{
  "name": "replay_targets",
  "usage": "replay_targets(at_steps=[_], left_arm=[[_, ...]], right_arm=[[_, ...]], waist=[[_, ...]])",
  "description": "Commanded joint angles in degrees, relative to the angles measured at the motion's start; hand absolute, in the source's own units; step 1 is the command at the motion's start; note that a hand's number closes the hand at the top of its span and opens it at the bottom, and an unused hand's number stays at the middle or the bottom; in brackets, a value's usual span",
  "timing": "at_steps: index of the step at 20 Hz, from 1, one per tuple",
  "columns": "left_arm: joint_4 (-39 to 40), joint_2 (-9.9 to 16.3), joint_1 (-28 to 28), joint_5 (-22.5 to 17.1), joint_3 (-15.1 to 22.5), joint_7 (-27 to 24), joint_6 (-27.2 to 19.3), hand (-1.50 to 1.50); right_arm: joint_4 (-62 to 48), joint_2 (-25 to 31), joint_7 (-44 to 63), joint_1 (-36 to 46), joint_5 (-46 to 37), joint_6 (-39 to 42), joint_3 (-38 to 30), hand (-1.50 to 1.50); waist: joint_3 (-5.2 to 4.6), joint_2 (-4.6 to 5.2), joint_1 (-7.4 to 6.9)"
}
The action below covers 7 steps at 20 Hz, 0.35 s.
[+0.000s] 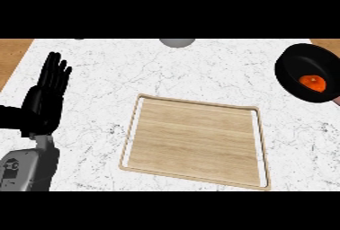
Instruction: Pick the squash from the tray and place it in the pot
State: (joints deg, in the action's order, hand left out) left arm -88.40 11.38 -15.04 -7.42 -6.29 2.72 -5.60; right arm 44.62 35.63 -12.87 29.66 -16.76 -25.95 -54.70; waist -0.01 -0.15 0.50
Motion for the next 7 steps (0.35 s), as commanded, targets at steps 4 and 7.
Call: replay_targets(at_steps=[4,7], left_arm=[[-3.19,-0.40,2.57,-0.13,-0.01,0.28,0.98,0.00],[1.97,1.11,-1.93,-1.33,-2.33,-0.45,2.02,0.00]], right_arm=[[4.79,2.95,2.28,-7.82,6.26,3.20,0.76,-1.50],[11.99,1.48,2.43,-15.15,9.80,6.94,-2.35,-1.50]], waist=[[0.01,0.10,-0.52],[-0.01,0.06,0.11]])
